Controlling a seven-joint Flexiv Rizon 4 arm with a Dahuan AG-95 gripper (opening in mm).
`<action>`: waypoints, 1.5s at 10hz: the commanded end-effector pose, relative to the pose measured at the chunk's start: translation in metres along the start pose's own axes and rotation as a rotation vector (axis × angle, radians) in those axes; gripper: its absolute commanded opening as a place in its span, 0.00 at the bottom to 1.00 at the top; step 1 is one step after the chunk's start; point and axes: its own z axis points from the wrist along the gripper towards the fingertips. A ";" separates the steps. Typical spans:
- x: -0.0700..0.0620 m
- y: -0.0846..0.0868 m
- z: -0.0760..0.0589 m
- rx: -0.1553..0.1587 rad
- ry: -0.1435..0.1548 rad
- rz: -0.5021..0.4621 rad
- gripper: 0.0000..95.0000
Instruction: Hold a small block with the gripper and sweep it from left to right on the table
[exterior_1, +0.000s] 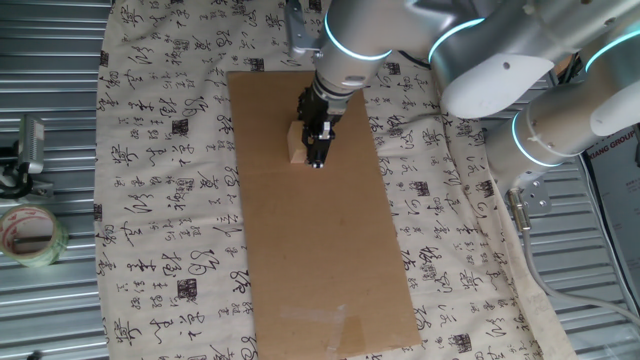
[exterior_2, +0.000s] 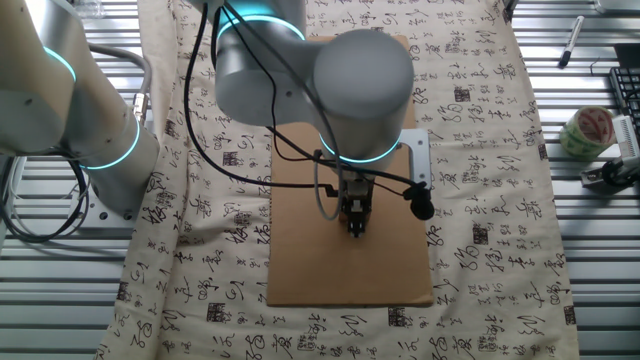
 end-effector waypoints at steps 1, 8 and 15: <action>0.000 0.001 -0.002 0.004 0.001 0.002 1.00; 0.003 0.005 -0.016 0.008 0.007 0.004 0.80; 0.005 0.008 -0.023 0.030 0.006 0.028 1.00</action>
